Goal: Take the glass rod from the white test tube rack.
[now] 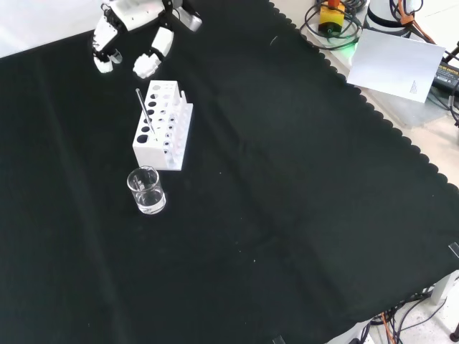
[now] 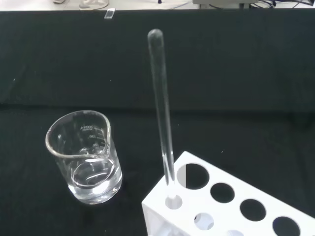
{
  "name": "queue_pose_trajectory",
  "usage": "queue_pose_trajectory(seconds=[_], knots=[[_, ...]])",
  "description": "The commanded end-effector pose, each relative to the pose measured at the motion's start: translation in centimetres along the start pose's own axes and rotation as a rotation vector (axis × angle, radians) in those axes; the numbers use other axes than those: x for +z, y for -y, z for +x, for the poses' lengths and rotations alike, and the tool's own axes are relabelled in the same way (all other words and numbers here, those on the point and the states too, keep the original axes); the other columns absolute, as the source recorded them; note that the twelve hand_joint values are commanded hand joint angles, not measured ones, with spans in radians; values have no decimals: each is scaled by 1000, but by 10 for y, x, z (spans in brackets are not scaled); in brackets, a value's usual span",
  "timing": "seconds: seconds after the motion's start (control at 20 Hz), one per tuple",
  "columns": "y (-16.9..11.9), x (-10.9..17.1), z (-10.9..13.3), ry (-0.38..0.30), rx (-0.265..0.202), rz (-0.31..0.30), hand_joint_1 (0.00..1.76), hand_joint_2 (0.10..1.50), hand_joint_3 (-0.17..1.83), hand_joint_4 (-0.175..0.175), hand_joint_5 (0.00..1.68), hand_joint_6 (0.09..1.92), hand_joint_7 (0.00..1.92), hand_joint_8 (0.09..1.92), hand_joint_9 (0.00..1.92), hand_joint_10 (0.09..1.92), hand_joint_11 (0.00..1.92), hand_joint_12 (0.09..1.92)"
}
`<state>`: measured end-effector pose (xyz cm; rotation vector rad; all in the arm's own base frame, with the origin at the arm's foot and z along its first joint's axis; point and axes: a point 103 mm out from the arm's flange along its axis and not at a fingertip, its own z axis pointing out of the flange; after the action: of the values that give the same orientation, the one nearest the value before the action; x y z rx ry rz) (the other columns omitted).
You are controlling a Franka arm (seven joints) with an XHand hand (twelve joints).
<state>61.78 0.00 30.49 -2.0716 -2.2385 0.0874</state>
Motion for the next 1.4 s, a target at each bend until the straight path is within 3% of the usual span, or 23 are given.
queue_pose_trajectory(seconds=[0.05, 0.8, 1.4], knots=[[-5, 11, 8, 10, -24, 20, 554, 983, 431, -175, 259, 971, 681, 1147, 882, 1156, 766, 1335], [-2, 36, 6, 22, -32, 79, 563, 981, 447, -175, 328, 1044, 747, 1220, 1076, 1378, 1042, 1319], [-7, 58, 7, 30, -51, 114, 646, 990, 460, -175, 521, 1067, 798, 1232, 1255, 1359, 1308, 1293]])
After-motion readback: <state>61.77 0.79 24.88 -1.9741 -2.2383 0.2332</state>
